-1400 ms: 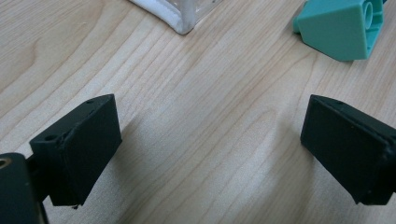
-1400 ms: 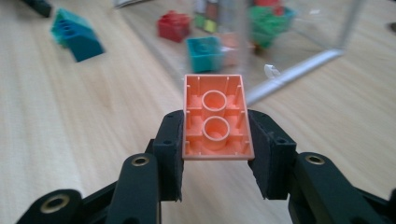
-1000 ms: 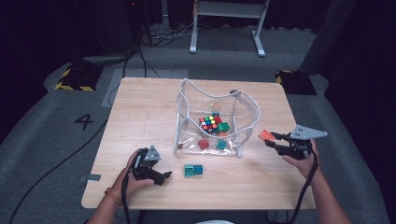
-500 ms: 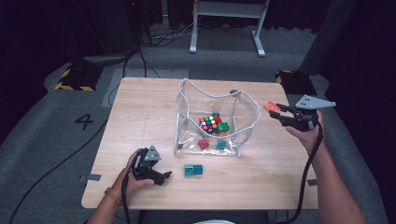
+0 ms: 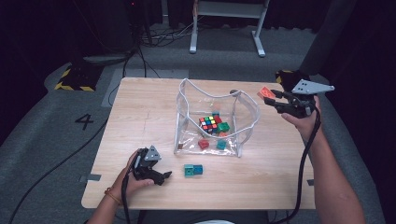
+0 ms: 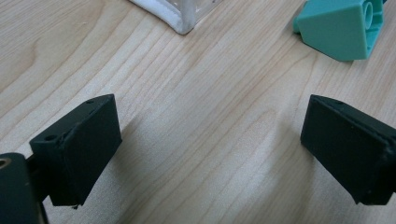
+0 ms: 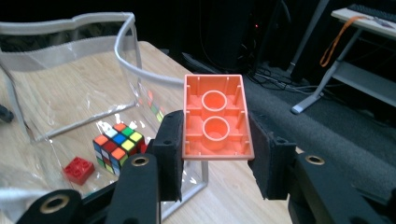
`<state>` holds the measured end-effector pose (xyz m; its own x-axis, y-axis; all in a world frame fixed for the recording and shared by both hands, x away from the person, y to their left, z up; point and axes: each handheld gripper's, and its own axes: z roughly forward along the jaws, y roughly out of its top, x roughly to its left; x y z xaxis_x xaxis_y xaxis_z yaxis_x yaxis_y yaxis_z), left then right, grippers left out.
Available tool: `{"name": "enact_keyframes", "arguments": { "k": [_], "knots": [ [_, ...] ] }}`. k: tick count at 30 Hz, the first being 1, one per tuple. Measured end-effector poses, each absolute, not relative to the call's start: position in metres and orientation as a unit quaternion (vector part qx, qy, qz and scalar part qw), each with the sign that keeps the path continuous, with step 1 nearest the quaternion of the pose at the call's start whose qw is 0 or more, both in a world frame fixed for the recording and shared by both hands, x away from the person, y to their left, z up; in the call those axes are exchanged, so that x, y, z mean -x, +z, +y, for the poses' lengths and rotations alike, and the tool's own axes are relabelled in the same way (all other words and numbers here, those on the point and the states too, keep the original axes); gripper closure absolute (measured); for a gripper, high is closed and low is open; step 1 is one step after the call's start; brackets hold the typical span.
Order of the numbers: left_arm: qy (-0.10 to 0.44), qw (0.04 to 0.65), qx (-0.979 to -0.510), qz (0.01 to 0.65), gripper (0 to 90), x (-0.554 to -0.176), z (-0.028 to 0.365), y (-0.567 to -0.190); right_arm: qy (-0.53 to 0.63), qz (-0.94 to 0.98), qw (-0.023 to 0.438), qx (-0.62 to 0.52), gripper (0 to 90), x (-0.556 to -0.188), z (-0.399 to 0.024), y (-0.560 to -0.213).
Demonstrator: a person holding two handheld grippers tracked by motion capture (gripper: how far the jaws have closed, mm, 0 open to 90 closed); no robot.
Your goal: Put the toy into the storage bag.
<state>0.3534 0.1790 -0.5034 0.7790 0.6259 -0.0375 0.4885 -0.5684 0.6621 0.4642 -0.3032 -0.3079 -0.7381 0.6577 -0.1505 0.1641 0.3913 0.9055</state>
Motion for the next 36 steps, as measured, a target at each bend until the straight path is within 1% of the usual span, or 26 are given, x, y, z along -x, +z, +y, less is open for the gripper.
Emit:
{"name": "enact_keyframes", "arguments": {
  "k": [9,12,14,25,36],
  "knots": [
    [0.102,0.339,-0.880,0.317,5.1,-0.353,0.179,-0.503,0.502,0.804,0.231,-0.220,59.1,-0.469,-0.273,-0.288],
    [0.101,0.340,-0.880,0.317,5.1,-0.353,0.179,-0.503,0.499,0.812,0.229,-0.200,59.1,-0.471,-0.259,-0.286],
    [0.103,0.340,-0.880,0.316,5.1,-0.354,0.179,-0.503,0.496,0.812,0.237,-0.196,59.1,-0.471,-0.249,-0.285],
    [0.103,0.340,-0.879,0.316,5.1,-0.353,0.179,-0.504,0.478,0.851,0.181,-0.123,59.1,-0.472,-0.198,-0.298],
    [0.101,0.339,-0.880,0.316,5.1,-0.353,0.179,-0.503,0.389,0.900,0.173,-0.100,59.1,-0.480,-0.168,-0.313]
  ]
}}
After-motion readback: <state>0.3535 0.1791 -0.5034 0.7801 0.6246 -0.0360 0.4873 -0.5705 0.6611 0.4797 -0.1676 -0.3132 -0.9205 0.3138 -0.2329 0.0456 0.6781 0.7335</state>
